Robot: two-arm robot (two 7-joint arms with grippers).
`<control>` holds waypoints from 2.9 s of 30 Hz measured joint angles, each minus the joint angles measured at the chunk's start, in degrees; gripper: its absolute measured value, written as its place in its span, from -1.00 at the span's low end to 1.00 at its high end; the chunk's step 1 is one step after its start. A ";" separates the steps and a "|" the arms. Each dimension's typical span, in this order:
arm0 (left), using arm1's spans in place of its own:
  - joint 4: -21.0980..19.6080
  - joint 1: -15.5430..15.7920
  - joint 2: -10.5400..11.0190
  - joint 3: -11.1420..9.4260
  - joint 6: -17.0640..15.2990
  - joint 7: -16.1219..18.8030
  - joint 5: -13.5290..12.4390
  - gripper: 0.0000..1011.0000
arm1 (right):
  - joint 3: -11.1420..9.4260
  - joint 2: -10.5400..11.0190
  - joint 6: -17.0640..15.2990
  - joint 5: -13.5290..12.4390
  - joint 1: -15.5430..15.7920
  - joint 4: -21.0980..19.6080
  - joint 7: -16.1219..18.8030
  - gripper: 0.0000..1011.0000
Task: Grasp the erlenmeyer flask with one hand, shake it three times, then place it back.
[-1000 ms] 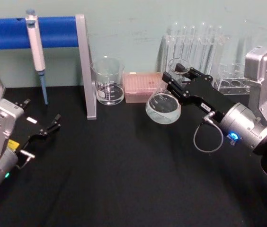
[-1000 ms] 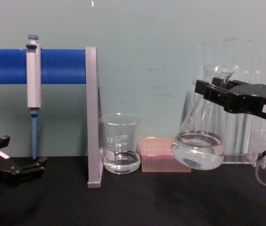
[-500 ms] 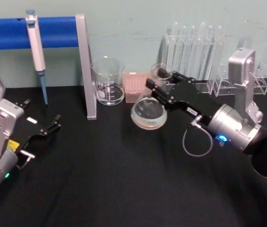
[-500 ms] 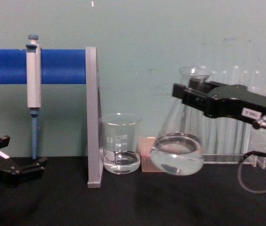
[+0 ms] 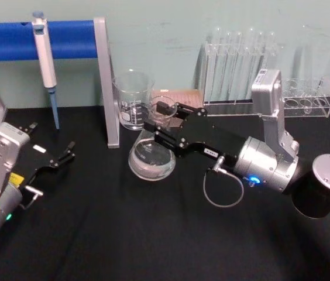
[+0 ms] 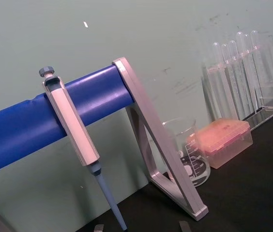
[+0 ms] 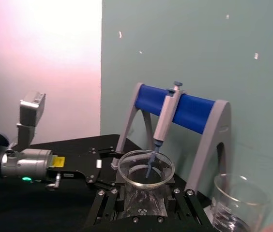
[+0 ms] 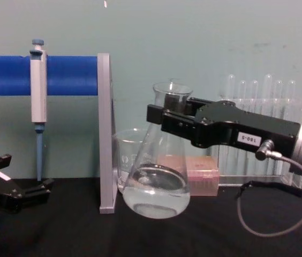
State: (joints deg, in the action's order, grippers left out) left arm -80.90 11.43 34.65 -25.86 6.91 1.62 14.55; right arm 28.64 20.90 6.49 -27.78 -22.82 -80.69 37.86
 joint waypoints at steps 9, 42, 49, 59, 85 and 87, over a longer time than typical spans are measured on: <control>0.00 0.00 0.00 0.00 0.00 -0.01 0.00 0.98 | 0.98 0.50 0.88 -0.46 -0.34 0.14 -0.17 -0.10; 0.00 0.00 0.00 0.00 0.00 0.00 0.00 0.98 | -15.38 4.72 0.00 3.12 10.66 -6.72 -18.65 -0.10; 0.00 0.00 0.00 0.00 0.00 0.00 0.00 0.98 | -15.58 4.11 -0.46 3.54 10.93 -7.16 -16.98 -0.10; 0.00 0.00 0.00 0.00 0.00 0.00 0.00 0.98 | -12.49 2.73 -0.51 3.17 8.87 -6.61 -11.26 -0.10; 0.00 0.00 0.00 0.00 0.00 0.00 0.00 0.98 | -3.84 1.95 0.17 0.20 3.61 -3.93 -3.91 -0.10; 0.00 0.00 0.00 0.00 0.00 0.00 0.00 0.98 | -3.96 2.14 0.29 0.19 3.63 -3.90 -4.47 -0.10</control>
State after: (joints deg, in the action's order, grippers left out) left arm -80.90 11.43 34.64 -25.86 6.91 1.62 14.55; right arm 24.68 23.04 6.78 -27.59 -19.19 -84.59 33.38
